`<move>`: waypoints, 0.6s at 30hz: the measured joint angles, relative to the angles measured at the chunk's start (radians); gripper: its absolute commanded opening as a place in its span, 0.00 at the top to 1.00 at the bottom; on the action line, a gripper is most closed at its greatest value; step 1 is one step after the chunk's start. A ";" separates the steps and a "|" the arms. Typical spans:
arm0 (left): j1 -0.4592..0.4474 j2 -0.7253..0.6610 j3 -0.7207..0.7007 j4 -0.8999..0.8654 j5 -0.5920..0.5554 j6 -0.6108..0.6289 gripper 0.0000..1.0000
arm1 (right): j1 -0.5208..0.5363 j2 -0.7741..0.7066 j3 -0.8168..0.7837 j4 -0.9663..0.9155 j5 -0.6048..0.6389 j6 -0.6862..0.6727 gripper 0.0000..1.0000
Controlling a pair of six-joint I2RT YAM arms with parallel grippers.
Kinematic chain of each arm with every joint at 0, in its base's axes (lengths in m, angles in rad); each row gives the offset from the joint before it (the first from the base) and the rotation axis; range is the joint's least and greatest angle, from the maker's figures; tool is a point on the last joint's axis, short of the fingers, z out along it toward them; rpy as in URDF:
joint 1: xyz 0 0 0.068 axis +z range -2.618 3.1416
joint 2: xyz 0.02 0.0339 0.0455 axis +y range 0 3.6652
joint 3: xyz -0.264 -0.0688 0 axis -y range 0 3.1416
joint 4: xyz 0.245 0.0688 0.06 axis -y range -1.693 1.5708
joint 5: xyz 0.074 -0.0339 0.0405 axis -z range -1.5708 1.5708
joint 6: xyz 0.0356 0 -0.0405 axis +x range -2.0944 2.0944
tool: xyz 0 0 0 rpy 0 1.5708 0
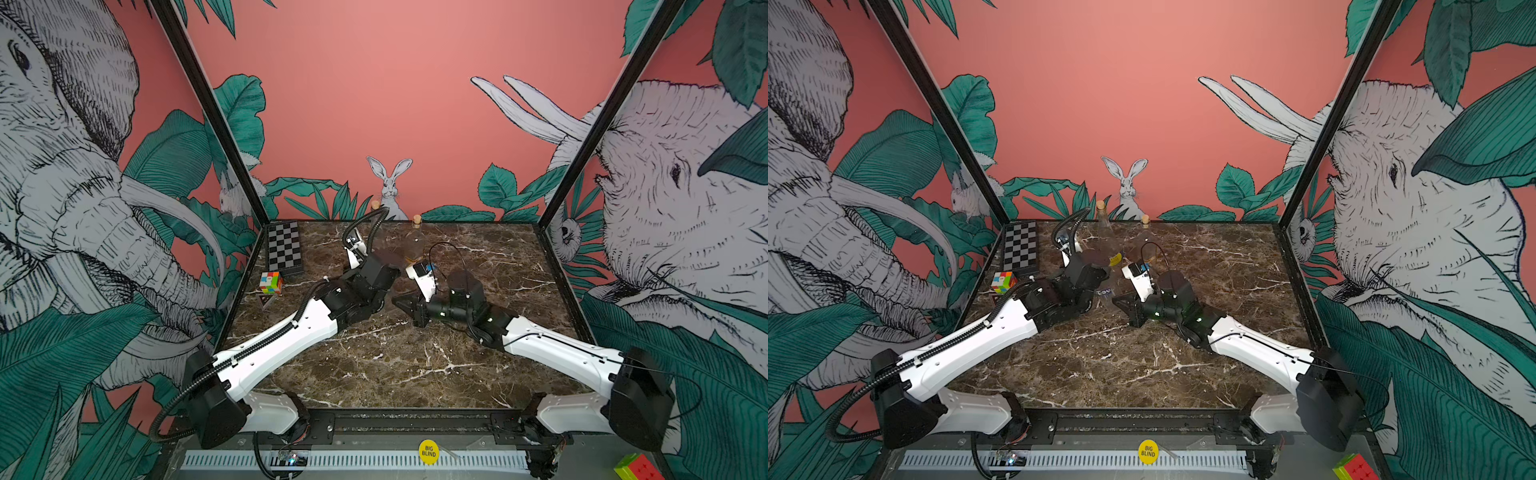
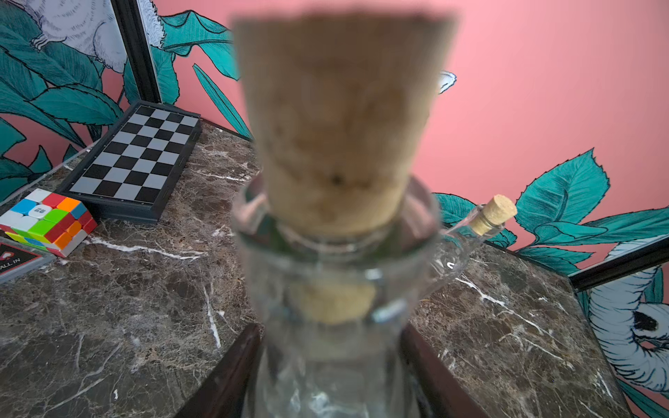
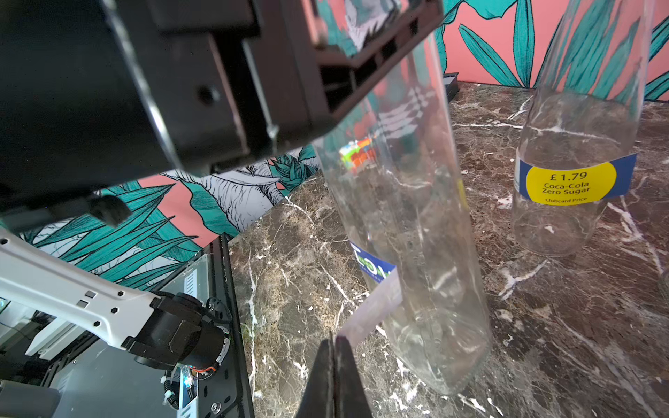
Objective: Remove the label from the bottle
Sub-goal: Tear open the label from the bottle.
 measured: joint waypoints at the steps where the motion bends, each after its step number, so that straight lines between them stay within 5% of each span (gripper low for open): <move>1: 0.000 0.000 0.000 0.000 -0.003 -0.003 1.00 | 0.000 0.002 0.005 0.000 0.000 0.000 1.00; 18: 0.000 0.000 0.000 0.000 -0.025 -0.034 1.00 | 0.018 0.006 0.018 0.000 0.004 0.000 1.00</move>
